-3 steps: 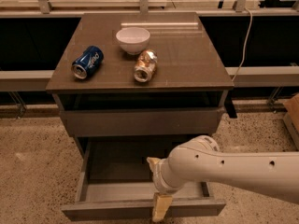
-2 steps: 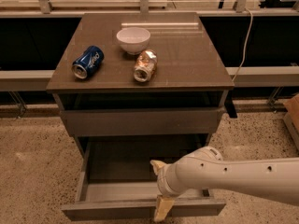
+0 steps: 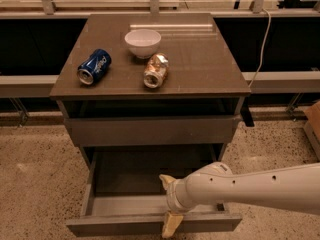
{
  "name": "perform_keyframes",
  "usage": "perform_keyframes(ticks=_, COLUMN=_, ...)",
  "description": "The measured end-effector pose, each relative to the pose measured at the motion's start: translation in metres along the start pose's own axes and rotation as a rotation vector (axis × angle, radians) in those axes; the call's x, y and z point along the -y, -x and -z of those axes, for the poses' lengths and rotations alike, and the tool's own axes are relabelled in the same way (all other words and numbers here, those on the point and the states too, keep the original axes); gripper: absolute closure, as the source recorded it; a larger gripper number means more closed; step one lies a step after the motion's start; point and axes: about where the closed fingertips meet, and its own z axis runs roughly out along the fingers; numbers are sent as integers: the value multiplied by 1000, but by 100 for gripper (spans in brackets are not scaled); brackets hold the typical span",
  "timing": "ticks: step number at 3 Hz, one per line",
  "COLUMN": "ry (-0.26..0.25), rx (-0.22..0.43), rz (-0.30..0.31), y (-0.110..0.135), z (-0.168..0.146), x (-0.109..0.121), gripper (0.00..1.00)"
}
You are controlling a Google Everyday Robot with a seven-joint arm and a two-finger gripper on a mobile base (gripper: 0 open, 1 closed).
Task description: Close middle drawer
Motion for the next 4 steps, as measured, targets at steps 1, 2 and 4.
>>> perform_keyframes(ticks=1, ry=26, rx=-7, rz=-5, y=-5, z=-19, x=0, gripper=0)
perform_keyframes(ticks=2, ry=29, rx=-54, rz=14, y=-14, z=-30, x=3, gripper=14)
perform_keyframes(ticks=4, ry=31, rx=-121, rz=8, y=-17, z=-54, x=16, gripper=26)
